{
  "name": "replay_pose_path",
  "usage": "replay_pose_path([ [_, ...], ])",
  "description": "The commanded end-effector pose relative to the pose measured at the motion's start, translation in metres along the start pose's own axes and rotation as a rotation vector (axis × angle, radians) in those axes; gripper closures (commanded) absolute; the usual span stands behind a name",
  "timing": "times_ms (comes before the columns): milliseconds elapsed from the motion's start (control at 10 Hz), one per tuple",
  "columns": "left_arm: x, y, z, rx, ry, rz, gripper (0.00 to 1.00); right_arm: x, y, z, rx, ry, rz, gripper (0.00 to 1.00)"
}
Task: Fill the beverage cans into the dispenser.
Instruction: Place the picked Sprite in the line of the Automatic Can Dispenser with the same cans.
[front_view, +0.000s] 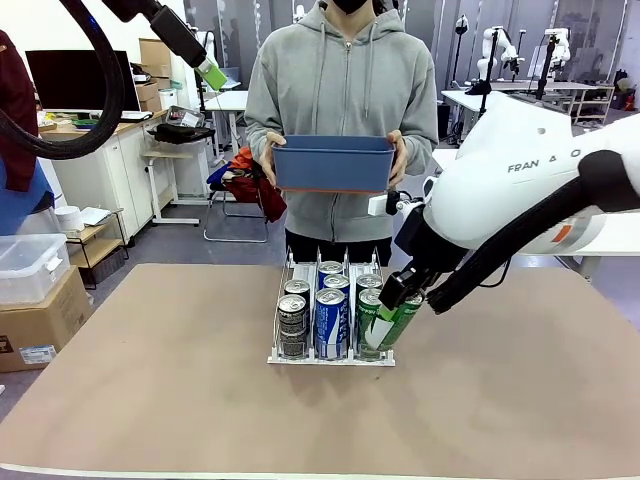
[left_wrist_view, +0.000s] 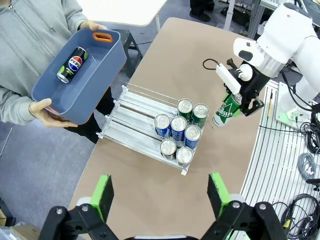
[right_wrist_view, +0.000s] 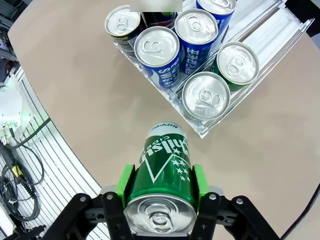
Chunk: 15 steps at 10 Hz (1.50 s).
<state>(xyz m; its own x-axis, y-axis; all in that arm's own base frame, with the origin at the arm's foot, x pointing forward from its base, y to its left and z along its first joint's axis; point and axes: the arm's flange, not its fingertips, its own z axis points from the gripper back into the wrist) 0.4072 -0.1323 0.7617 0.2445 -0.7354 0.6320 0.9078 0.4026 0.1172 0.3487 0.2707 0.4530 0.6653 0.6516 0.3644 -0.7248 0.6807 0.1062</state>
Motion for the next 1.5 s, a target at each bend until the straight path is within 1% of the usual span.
replay_pose_path([
  [0,-0.003,-0.002,0.002,-0.013,-0.004,0.019,0.0,0.014,0.002,-0.007,-0.029,-0.018,0.0,0.42],
  [100,-0.003,-0.002,0.002,-0.013,-0.004,0.019,0.0,0.018,-0.001,-0.012,-0.043,-0.025,-0.011,0.42],
  [200,-0.003,-0.002,0.002,-0.013,-0.004,0.019,0.0,0.02,-0.003,-0.012,-0.03,0.001,0.032,0.42],
  [300,-0.003,-0.002,0.002,-0.013,-0.004,0.019,0.0,0.007,-0.004,-0.009,-0.004,-0.003,-0.001,0.42],
  [600,-0.003,-0.002,0.002,-0.013,-0.004,0.019,0.0,0.009,-0.006,-0.015,-0.003,0.007,0.003,0.42],
  [700,-0.003,-0.002,0.002,-0.013,-0.004,0.019,0.0,0.013,-0.011,-0.021,-0.011,0.007,-0.005,0.42],
  [900,-0.003,-0.002,0.002,-0.013,-0.004,0.019,0.0,0.03,-0.02,-0.028,-0.041,-0.024,-0.009,0.42],
  [1100,-0.003,-0.002,0.002,-0.013,-0.004,0.019,0.0,0.036,-0.027,-0.028,-0.052,-0.047,-0.009,0.42],
  [1200,-0.003,-0.002,0.002,-0.013,-0.004,0.019,0.0,0.044,-0.032,-0.032,-0.072,-0.062,-0.025,0.42],
  [1400,-0.003,-0.002,0.002,-0.013,-0.004,0.019,0.0,0.053,-0.043,-0.036,-0.105,-0.043,-0.032,0.42],
])
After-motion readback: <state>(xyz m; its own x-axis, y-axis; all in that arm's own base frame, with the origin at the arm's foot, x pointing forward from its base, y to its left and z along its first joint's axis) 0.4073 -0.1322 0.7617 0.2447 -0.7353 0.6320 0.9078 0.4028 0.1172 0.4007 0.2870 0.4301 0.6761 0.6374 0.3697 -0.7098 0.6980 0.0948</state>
